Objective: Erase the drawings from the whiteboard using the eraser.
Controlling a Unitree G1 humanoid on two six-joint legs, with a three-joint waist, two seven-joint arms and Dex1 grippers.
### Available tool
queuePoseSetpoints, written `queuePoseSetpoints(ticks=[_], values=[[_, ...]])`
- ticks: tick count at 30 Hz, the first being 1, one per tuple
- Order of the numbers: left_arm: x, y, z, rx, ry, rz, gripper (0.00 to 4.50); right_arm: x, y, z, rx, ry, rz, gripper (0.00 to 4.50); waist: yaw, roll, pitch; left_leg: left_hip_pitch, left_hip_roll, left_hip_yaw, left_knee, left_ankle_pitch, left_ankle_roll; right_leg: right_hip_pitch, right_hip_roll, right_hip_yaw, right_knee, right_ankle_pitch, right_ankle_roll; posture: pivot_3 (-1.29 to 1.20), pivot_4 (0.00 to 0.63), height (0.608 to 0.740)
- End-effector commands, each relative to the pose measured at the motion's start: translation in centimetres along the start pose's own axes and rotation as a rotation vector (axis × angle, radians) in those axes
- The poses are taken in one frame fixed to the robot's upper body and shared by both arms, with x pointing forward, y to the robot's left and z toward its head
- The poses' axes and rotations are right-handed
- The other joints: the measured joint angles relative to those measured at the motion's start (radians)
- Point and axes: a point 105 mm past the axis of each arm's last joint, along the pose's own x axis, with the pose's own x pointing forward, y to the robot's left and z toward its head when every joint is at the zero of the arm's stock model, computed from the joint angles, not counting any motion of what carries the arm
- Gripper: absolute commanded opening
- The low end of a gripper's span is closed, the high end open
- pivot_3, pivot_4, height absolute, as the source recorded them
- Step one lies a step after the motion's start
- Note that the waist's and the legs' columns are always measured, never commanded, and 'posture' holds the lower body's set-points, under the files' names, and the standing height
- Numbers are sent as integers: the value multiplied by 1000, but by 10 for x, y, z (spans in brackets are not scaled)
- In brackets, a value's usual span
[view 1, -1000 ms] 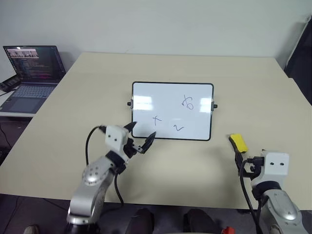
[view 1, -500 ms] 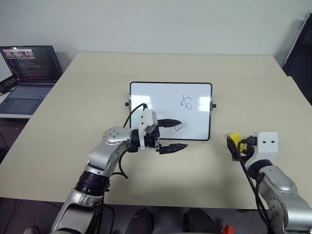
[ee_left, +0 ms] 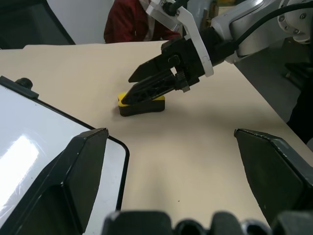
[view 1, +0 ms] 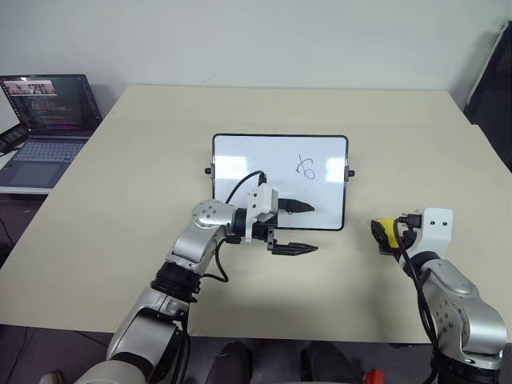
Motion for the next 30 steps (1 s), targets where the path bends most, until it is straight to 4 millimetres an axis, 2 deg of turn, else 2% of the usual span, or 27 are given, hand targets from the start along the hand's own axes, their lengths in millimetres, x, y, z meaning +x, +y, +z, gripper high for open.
queuePoseSetpoints(ticks=[1, 5, 11, 22, 25, 30], values=[[-3, 7, 9, 67, -13, 32, 4500, 1, 2, 7, -4, -31, 14, 4463, 0, 0, 0, 0, 0, 0, 0, 0, 0, 0, 0, 0, 0, 0, 0, 0, 150, 740], [-3, 6, 9, 75, -15, 42, 4500, 5, 2, 0, 5, -11, 19, 4463, 0, 0, 0, 0, 0, 0, 0, 0, 0, 0, 0, 0, 0, 0, 0, 0, 150, 740], [-6, 5, 10, 79, -12, 52, 4500, 12, 0, 1, 8, -11, 23, 4463, -1, 0, 0, 0, 0, 0, 0, 0, 0, 0, 0, 0, 1, 0, 0, 0, 150, 740], [-8, 3, 14, 90, -9, 64, 4500, 14, 0, -3, 36, -2, 19, 4463, -1, 0, 0, 0, 0, 0, 0, 0, 0, 0, 0, 0, 1, 0, 0, 0, 150, 740], [-9, 4, 14, 91, -8, 63, 4500, 14, -1, -2, 35, -8, 14, 3847, -1, 0, 0, 0, 0, 0, 0, 0, 0, 0, 0, 0, 1, 0, 0, 0, 150, 740], [-7, 4, 15, 94, -9, 57, 4500, 12, -3, -2, 28, -13, 1, 2135, -1, 0, 0, 0, 0, 0, 0, 0, 0, 0, 0, 0, 1, 0, 0, 0, 150, 740]])
